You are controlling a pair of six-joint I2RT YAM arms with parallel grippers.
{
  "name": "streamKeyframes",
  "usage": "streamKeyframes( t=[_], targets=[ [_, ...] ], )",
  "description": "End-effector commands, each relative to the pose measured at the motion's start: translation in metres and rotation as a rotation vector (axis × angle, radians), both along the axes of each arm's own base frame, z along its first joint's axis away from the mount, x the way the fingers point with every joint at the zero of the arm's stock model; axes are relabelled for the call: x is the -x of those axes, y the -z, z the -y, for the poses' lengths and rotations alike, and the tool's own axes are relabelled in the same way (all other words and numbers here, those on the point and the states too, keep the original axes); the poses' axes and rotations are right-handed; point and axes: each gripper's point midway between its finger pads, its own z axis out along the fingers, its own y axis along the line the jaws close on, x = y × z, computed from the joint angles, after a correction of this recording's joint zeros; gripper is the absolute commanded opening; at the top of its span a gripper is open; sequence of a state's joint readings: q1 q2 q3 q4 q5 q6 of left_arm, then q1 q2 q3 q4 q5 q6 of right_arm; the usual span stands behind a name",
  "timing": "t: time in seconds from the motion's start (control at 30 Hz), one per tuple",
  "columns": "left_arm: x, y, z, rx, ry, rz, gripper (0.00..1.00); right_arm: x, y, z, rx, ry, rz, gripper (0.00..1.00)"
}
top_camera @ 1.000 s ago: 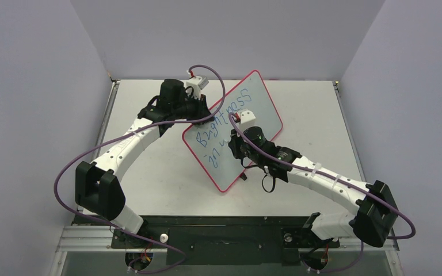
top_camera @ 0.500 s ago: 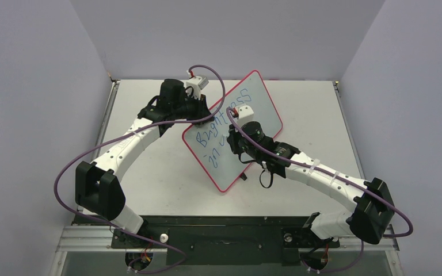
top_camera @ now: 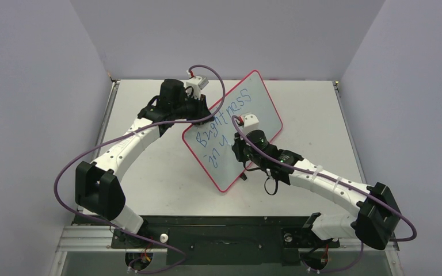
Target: Write a sentence on the whiteboard
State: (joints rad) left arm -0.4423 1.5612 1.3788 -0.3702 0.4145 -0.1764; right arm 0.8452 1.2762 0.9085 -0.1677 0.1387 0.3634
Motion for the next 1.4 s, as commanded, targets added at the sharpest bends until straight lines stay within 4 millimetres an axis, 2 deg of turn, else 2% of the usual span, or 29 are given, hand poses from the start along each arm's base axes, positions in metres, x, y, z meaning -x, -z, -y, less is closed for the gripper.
streamKeyframes(
  t=[0.0,0.37,0.63,0.83,0.97,1.03,1.1,1.23,1.37],
  targets=[
    [-0.025,-0.039,-0.016,-0.059,-0.057,0.227,0.0,0.012,0.01,-0.002,-0.022,-0.015,-0.026,0.0],
    [-0.024,-0.041,-0.017,-0.056,-0.06,0.23,0.0,0.033,0.026,0.003,-0.001,-0.018,-0.048,0.0],
    [-0.024,-0.042,-0.017,-0.055,-0.06,0.232,0.0,0.04,0.015,-0.012,-0.005,-0.049,-0.032,0.0],
    [-0.024,-0.041,-0.018,-0.058,-0.062,0.233,0.0,0.034,-0.01,-0.023,-0.013,-0.053,0.006,0.0],
    [-0.024,-0.041,-0.018,-0.059,-0.063,0.232,0.0,0.026,-0.043,-0.023,-0.017,-0.045,0.065,0.0],
    [-0.024,-0.041,-0.018,-0.059,-0.064,0.233,0.0,0.023,-0.073,-0.019,-0.045,-0.033,0.114,0.0],
    [-0.023,-0.044,-0.019,-0.056,-0.064,0.237,0.0,0.024,-0.089,-0.011,-0.059,-0.021,0.147,0.0],
    [-0.02,-0.049,-0.018,-0.044,-0.06,0.246,0.0,0.022,-0.103,0.009,-0.069,0.039,0.203,0.0],
    [-0.017,-0.051,-0.015,-0.058,-0.063,0.255,0.0,0.018,-0.1,0.026,-0.1,0.078,0.213,0.0]
  ],
)
